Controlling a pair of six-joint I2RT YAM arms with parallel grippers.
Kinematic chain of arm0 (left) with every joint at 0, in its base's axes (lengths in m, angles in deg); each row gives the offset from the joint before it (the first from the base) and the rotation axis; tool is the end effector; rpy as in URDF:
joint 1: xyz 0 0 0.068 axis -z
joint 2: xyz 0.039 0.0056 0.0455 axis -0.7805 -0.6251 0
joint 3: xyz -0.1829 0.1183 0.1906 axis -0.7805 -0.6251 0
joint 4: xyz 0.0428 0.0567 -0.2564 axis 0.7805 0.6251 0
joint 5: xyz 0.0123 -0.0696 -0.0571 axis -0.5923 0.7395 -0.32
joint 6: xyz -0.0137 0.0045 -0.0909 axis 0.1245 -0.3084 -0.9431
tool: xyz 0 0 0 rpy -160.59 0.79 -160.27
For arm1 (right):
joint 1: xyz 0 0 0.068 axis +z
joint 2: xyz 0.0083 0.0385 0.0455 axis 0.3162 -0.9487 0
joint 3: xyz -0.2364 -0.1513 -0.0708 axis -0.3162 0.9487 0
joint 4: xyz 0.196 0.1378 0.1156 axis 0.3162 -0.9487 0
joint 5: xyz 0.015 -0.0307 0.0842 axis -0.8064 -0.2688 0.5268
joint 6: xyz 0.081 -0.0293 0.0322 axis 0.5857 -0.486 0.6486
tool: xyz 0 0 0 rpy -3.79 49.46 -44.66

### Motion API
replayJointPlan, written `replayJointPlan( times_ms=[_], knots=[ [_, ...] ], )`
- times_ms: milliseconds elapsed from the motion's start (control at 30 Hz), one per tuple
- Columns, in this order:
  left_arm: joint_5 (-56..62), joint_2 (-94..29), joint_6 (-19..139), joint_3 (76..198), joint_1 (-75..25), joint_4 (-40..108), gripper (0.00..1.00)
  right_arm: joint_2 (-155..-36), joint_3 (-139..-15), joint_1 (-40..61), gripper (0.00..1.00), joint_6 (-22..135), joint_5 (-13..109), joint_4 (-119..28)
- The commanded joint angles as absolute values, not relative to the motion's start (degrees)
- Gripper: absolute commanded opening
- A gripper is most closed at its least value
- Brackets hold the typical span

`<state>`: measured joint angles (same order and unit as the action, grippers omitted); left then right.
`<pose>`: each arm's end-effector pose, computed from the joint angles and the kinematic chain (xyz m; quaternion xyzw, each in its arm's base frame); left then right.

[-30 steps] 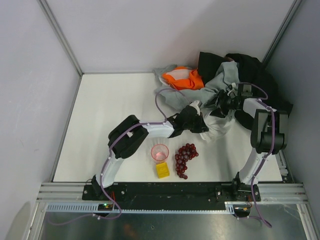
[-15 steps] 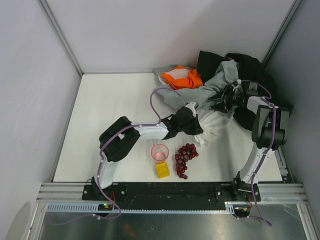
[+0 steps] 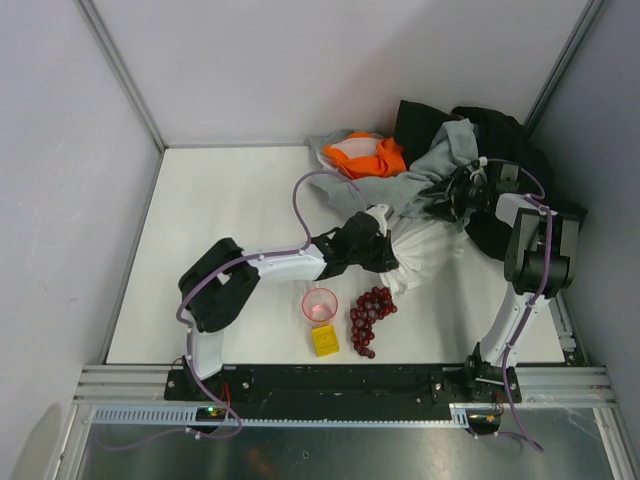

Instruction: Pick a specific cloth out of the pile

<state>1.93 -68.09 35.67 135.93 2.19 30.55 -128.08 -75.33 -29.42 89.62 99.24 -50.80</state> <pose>0.2769 -0.3919 0.1761 0.1630 0.8666 -0.3705 0.2918 0.4504 -0.0154 0.1758 0.1790 0.8070 0.5241 0.2053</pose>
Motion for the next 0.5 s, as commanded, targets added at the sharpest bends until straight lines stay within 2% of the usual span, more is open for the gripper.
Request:
replayJointPlan(
  times_ms=[0, 467],
  knots=[
    [1.26, -60.21, 39.85, 135.43, 2.37, 31.81, 0.01, -129.11, -78.32, -30.45, 0.66, 86.98, 94.94, -52.28],
    [4.14, -43.38, 44.34, 134.29, -2.97, 32.46, 0.01, -127.07, -78.32, -33.56, 0.66, 80.46, 89.80, -62.24]
  ],
)
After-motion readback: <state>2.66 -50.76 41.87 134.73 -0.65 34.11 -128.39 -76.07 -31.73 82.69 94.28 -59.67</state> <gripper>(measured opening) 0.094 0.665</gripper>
